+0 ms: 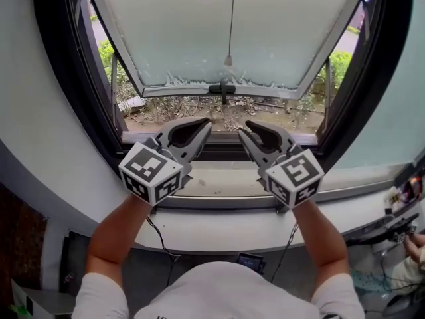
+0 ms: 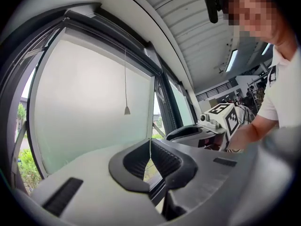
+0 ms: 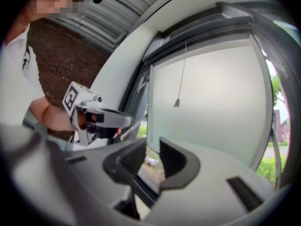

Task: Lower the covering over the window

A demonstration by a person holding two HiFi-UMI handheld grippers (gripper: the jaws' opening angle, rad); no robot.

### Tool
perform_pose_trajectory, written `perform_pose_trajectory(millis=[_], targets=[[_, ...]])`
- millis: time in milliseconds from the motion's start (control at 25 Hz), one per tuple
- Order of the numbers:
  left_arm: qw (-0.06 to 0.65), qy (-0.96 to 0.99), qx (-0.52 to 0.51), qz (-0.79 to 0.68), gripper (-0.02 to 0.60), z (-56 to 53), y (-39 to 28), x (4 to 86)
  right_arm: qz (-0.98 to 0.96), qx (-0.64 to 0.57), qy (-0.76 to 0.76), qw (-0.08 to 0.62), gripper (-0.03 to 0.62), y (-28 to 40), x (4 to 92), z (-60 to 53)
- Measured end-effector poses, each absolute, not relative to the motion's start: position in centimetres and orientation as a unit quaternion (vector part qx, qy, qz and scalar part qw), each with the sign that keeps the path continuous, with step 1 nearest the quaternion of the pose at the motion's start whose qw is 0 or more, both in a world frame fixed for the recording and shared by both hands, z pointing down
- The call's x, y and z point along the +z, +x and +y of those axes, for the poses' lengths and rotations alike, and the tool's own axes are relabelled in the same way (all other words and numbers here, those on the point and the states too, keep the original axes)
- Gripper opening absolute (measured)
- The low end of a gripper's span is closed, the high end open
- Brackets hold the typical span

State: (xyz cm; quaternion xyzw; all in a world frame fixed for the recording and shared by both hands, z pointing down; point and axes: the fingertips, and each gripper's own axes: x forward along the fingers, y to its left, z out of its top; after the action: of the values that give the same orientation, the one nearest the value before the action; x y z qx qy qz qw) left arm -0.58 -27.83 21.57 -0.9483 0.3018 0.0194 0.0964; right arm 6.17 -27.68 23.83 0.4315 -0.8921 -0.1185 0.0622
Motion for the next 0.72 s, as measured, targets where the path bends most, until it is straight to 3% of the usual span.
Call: perform_pose_trajectory(millis=[720], targets=[[0.201,-0.933,0.037,0.296,0.017,-27.4,0.6,10.5,-0.867,-0.230,0.439,0.048,0.086,5.8,12.2,-28.5]])
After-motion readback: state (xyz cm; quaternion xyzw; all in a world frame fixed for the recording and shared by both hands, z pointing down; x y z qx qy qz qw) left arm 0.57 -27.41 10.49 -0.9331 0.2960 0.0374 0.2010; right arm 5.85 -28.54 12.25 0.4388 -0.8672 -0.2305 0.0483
